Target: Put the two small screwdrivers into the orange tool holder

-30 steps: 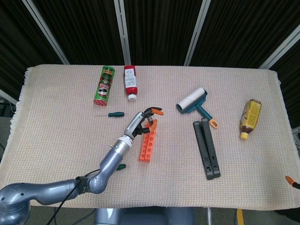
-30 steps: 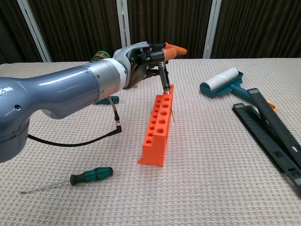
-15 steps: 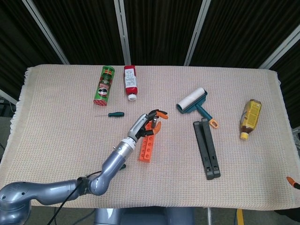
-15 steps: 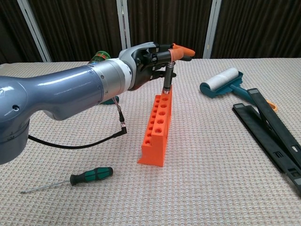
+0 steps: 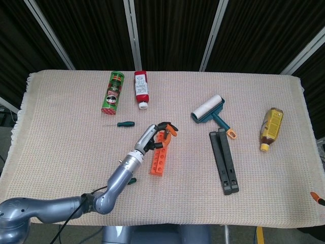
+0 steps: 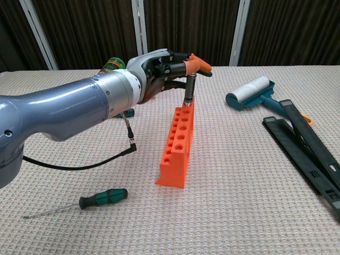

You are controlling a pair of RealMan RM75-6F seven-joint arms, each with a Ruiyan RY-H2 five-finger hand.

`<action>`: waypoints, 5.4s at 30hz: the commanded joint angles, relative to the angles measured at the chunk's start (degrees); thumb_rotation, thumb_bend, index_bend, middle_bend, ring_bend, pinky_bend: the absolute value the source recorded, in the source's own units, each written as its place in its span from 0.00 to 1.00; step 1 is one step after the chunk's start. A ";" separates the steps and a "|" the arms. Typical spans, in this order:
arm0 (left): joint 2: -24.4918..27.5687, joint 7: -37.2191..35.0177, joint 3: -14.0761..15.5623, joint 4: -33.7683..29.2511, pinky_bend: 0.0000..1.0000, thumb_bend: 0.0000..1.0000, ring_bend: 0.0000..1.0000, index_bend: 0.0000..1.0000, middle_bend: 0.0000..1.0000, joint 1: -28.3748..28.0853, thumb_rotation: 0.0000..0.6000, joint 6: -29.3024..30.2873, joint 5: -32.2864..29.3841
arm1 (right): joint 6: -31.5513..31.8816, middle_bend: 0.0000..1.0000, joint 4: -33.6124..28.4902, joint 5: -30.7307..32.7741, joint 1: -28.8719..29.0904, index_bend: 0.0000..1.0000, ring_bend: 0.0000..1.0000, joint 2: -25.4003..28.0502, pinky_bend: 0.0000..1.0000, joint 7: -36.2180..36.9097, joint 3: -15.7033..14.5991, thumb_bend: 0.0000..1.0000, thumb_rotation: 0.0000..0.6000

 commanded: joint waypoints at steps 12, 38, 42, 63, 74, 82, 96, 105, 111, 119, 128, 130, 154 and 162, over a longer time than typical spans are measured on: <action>0.22 1.33 1.74 -1.51 0.17 0.59 0.12 0.52 0.36 0.34 0.82 0.86 0.96 | 0.21 0.09 0.44 0.17 -0.39 0.05 0.00 -0.08 0.04 0.63 -0.02 0.00 1.00; 8.08 19.66 7.55 -1.04 0.06 0.55 0.01 0.48 0.19 4.72 0.63 18.81 20.38 | 0.26 0.09 0.32 -0.65 -0.06 0.05 0.00 -0.30 0.04 0.32 -0.07 0.00 1.00; 12.39 27.52 9.77 -2.50 0.05 0.56 0.02 0.46 0.18 7.25 0.63 19.93 18.52 | 0.05 0.09 0.43 -0.95 0.16 0.05 0.00 -0.32 0.04 0.36 -0.14 0.00 1.00; 16.94 56.75 15.21 3.75 0.00 0.34 0.00 0.40 0.08 4.12 0.89 11.73 0.09 | -0.04 0.09 -0.55 -1.40 0.58 0.05 0.00 -0.37 0.04 -0.73 -0.36 0.00 1.00; 9.12 61.71 13.58 15.17 0.00 0.30 0.00 0.32 0.02 -1.30 0.89 8.07 -6.98 | -0.17 0.09 -0.85 -0.93 0.52 0.05 0.00 -0.17 0.04 -1.08 -0.33 0.00 1.00; 2.08 66.03 12.32 26.15 0.00 0.30 0.00 0.34 0.02 -6.19 0.89 4.27 -12.36 | -0.03 0.09 -1.45 -0.20 0.22 0.05 0.00 0.15 0.05 -1.80 -0.20 0.00 1.00; -5.60 64.29 10.93 37.28 0.00 0.30 0.00 0.38 0.02 -9.57 0.89 1.03 -12.90 | -0.24 0.09 -2.14 0.77 0.07 0.05 0.00 0.52 0.05 -2.65 0.02 0.00 1.00; -8.43 64.10 10.04 42.21 0.00 0.30 0.00 0.37 0.02 -10.67 0.90 -0.05 -12.45 | -0.17 0.09 -2.34 1.25 -0.22 0.05 0.00 0.68 0.05 -2.82 0.07 0.00 1.00; -9.92 63.14 9.25 44.25 0.00 0.31 0.00 0.42 0.03 -11.10 0.89 -0.42 -11.90 | -0.01 0.09 -2.56 1.65 -0.55 0.05 0.00 0.83 0.05 -2.83 0.11 0.00 1.00; -10.46 59.56 8.50 45.01 0.00 0.41 0.00 0.57 0.11 -10.72 0.89 0.55 -9.07 | 0.12 0.09 -2.59 1.72 -0.80 0.05 0.00 0.84 0.05 -2.65 0.10 0.00 1.00; -5.73 53.11 6.11 35.51 0.00 0.45 0.00 0.59 0.14 -8.30 0.89 3.74 -6.10 | 0.49 0.09 -2.48 1.25 -0.91 0.05 0.00 0.75 0.05 -2.35 0.10 0.00 1.00; -3.09 50.70 4.97 30.09 0.00 0.45 0.00 0.59 0.14 -6.96 0.89 4.71 -5.81 | 0.61 0.09 -2.42 1.05 -0.92 0.05 0.00 0.72 0.05 -2.24 0.09 0.00 1.00; 28.64 0.63 -3.89 -23.94 0.02 0.47 0.00 0.62 0.21 17.08 0.89 -4.52 5.90 | 1.49 0.09 -0.71 -1.22 -0.85 0.05 0.00 -0.26 0.05 -0.46 -0.38 0.00 1.00; 27.46 -4.48 -1.08 -23.99 0.01 0.47 0.00 0.62 0.21 16.23 0.90 -4.08 15.43 | 1.95 0.09 -0.88 -1.51 -1.02 0.05 0.00 -0.30 0.05 -0.52 -0.46 0.00 1.00</action>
